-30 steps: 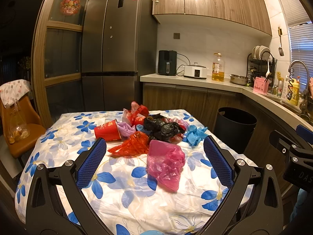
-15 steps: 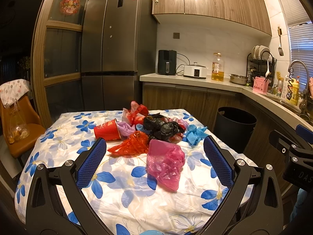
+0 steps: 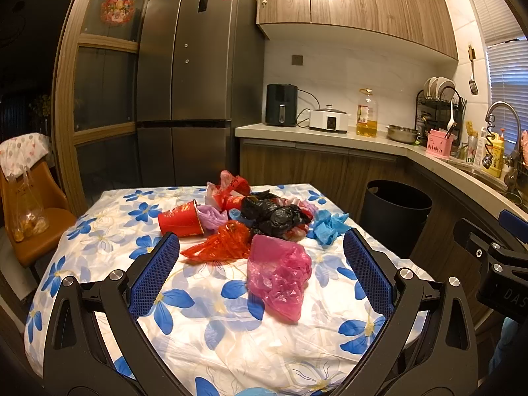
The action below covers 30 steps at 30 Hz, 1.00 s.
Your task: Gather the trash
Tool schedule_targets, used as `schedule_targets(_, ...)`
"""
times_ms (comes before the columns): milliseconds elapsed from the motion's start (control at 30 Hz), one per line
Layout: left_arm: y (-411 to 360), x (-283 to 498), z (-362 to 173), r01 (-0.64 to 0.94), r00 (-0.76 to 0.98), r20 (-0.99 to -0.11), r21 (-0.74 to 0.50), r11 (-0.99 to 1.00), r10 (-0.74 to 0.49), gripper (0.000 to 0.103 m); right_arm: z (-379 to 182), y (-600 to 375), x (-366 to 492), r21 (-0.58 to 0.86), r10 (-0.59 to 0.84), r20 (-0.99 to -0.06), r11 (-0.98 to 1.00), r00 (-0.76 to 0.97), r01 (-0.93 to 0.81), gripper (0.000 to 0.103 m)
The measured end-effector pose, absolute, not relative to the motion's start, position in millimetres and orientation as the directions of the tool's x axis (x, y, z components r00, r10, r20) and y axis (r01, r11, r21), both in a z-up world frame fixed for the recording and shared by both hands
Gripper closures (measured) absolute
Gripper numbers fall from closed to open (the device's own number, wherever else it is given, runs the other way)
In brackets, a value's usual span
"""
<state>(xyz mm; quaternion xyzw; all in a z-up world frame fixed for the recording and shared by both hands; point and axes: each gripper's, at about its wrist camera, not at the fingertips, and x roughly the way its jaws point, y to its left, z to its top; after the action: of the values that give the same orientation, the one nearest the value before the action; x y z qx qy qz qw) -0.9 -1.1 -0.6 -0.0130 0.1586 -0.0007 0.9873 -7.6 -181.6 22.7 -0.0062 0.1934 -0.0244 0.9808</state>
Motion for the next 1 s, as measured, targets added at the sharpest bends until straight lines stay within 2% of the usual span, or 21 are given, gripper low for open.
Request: schedule_targets(1000,-6.5,3.5,-2.5,-0.001,0.948,-0.317,-0.026,1.0,-0.007,0.005,21.7,-182.9,-6.7,-0.019,-0.05,-0.38,0.999,0.924,0.046,0.005)
